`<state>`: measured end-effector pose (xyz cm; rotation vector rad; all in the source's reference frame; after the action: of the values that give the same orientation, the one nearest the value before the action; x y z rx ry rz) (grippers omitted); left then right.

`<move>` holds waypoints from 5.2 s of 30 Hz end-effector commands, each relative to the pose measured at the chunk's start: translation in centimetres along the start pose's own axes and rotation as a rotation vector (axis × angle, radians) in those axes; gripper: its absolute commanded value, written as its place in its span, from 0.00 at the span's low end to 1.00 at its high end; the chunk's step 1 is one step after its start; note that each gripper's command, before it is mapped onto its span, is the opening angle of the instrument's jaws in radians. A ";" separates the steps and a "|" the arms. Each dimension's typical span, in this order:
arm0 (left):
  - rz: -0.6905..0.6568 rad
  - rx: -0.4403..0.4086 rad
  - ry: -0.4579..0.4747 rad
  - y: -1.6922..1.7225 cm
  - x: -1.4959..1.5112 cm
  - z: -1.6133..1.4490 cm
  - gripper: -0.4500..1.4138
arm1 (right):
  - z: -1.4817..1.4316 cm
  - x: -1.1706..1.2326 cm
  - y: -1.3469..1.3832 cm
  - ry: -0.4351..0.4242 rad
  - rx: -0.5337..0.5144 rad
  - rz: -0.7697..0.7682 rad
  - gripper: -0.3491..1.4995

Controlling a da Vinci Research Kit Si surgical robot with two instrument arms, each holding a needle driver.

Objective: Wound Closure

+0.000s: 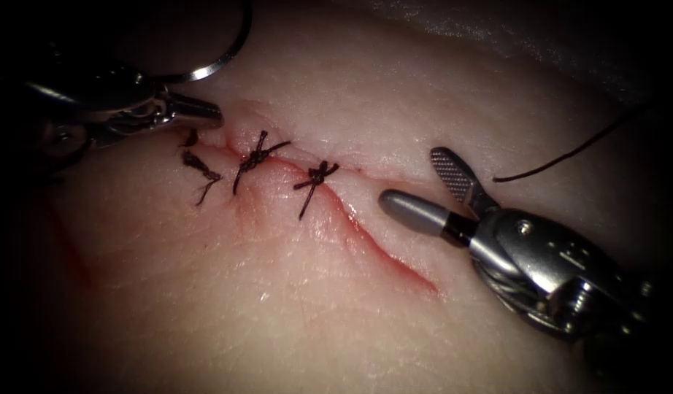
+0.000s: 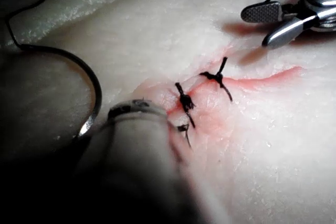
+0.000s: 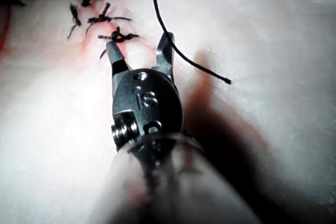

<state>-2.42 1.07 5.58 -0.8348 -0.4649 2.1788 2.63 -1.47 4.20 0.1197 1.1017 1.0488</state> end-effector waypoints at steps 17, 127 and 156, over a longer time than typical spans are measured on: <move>0.004 0.003 -0.034 -0.19 -0.41 0.08 0.69 | 0.08 -0.08 -0.12 -0.014 0.008 -0.012 0.93; 0.149 0.219 -0.170 -0.53 0.00 0.00 0.00 | -0.37 1.27 -0.35 -0.116 0.297 -0.311 0.63; 0.559 0.432 -0.181 1.52 1.07 -0.03 0.00 | -0.58 1.42 -0.11 -0.103 0.075 0.379 0.61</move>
<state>-3.71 0.84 4.22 -0.5601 0.1986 2.7471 2.24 -0.73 2.88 0.4505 1.0418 1.3292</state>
